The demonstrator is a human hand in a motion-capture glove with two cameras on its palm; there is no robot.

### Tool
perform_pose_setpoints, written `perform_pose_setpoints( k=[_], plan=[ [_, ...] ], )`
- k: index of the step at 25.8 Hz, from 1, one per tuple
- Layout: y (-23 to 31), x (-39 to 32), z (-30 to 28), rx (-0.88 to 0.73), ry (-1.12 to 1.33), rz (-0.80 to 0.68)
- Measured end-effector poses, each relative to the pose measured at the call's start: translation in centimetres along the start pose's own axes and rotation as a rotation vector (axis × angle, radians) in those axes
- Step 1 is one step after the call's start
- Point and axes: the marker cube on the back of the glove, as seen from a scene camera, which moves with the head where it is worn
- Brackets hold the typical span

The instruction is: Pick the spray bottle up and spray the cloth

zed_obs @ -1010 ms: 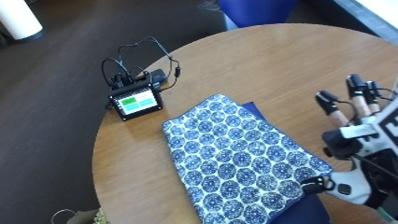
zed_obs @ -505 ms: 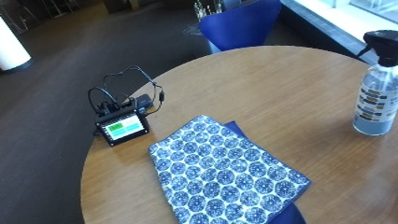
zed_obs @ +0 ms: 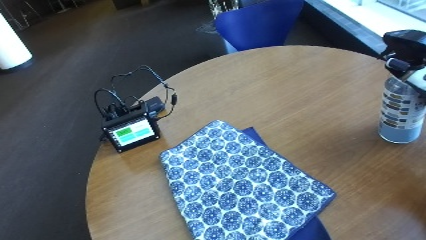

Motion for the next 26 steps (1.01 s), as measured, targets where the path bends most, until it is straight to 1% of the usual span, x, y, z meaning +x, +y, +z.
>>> perform_pose_setpoints(
  k=[4, 10, 12, 16, 18, 22, 26],
  plan=[
    [-0.7, 0.1, 0.7, 0.058, -0.056, 0.022],
    [-1.2, 0.2, 2.3, 0.112, -0.049, 0.08],
    [-1.2, -0.3, 2.8, 0.167, -0.055, 0.089],
    [-0.6, -1.4, 3.0, 0.33, -0.041, 0.115],
    [0.4, -0.9, 1.6, 0.398, -0.024, 0.135],
    [4.2, 0.9, -3.9, 0.526, -0.007, 0.173],
    [8.0, 1.4, -7.7, 0.594, -0.055, 0.157]
  ],
)
